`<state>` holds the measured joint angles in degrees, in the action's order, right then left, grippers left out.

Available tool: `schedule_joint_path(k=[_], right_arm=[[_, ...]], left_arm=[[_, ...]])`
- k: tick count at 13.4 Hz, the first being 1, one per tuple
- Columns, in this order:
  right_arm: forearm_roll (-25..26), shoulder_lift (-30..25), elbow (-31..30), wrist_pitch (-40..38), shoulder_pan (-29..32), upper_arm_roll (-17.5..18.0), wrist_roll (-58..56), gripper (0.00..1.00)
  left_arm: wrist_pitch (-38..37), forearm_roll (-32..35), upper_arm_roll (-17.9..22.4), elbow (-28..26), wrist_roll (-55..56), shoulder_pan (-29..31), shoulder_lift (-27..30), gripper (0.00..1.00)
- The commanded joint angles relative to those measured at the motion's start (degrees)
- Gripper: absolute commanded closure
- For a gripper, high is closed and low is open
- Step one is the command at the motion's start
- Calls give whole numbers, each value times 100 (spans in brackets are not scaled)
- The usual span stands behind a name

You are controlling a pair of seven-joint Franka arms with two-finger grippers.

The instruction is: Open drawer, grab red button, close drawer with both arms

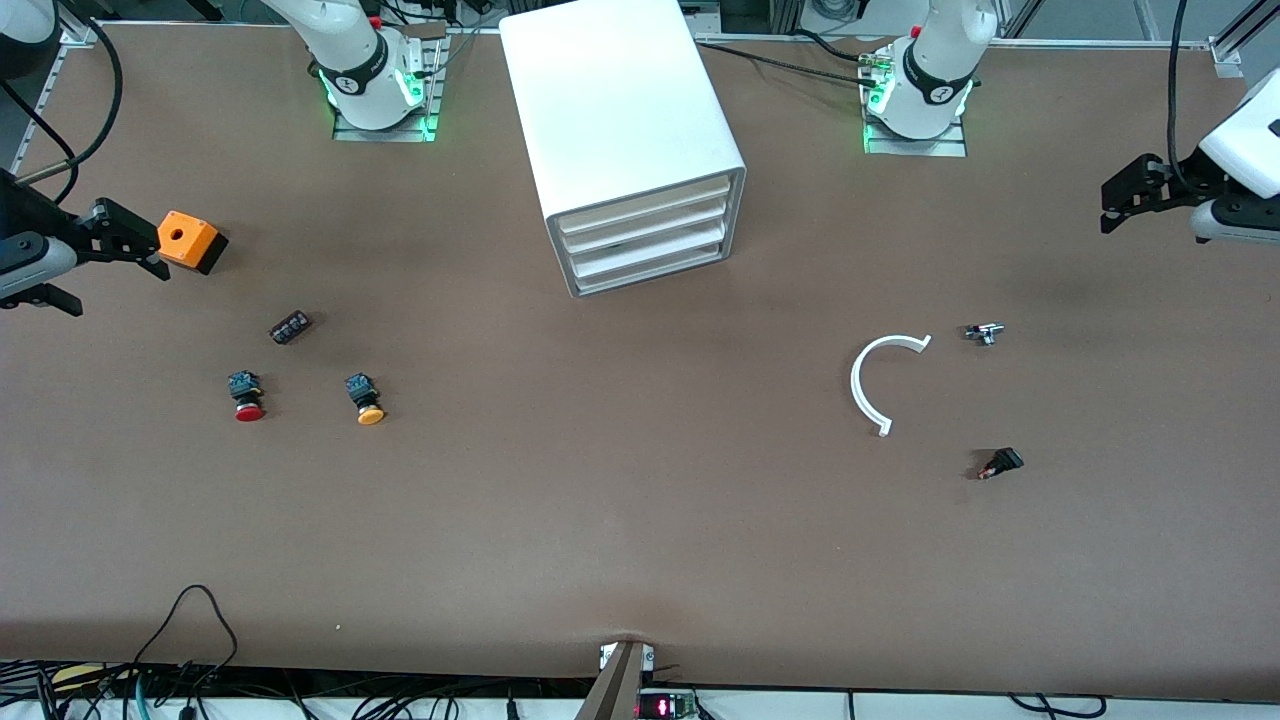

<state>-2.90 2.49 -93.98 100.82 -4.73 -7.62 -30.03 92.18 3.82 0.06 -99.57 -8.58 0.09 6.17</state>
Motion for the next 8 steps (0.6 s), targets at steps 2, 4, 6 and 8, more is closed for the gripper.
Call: schedule_joint_path(k=[2, 4, 6, 8], right_arm=[[18, 50, 125, -27, -46, -29, 59, 0], [18, 50, 125, -18, -46, -29, 59, 0], [18, 50, 125, -27, -46, -29, 59, 0], [18, 50, 125, -27, -46, -29, 59, 0]], left_arm=[[-51, -65, 47, -124, 163, 44, 148, 0], [-78, -312, 56, -124, 269, 227, 139, 0], [-86, -321, 56, -124, 286, 229, 139, 0], [-86, -312, 56, -80, 295, 229, 139, 0]])
